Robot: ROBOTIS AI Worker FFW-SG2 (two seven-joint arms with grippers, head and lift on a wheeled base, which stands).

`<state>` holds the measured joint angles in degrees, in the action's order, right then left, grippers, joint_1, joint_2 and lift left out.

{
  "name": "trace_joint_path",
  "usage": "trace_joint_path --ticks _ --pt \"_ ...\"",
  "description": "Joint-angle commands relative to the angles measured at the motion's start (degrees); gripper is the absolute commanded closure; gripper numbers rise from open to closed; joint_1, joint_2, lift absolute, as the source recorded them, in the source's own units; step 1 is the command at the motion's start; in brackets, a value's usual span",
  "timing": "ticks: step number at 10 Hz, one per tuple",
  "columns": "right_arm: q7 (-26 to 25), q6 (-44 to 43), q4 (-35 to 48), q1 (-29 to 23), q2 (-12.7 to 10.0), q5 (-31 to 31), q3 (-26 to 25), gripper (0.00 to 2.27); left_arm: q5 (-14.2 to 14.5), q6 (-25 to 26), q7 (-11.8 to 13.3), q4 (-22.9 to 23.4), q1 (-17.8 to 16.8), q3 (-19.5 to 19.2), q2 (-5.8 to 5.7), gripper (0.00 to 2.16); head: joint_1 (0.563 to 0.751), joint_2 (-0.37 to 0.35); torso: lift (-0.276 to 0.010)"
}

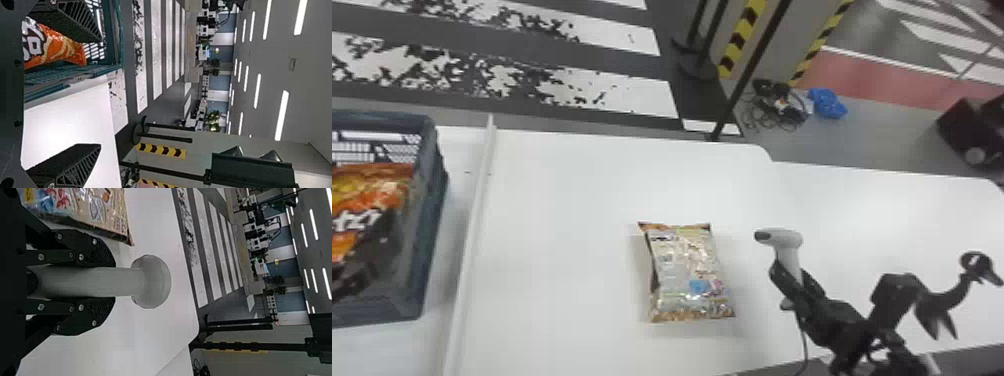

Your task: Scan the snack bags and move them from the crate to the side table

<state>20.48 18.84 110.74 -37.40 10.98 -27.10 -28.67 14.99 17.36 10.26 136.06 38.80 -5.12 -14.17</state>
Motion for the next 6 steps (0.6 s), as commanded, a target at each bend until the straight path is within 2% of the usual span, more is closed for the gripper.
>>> trace_joint_path --ticks 1,3,6 --pt "0.0 1.7 7.6 -4.4 -3.6 -0.3 1.7 2.24 0.6 -0.5 0.2 -0.4 0.3 -0.2 -0.59 0.04 0.695 -0.35 -0.087" --pt "0.1 2.9 13.5 -8.5 -5.6 -0.1 5.9 2.24 2.0 -2.5 0.7 -0.3 1.4 -1.1 -0.59 0.04 0.695 -0.268 -0.087" --pt "-1.1 3.1 17.3 -10.5 -6.1 2.8 12.9 2.24 2.2 -3.7 0.9 -0.7 1.8 -1.2 -0.33 0.04 0.695 -0.159 -0.087"
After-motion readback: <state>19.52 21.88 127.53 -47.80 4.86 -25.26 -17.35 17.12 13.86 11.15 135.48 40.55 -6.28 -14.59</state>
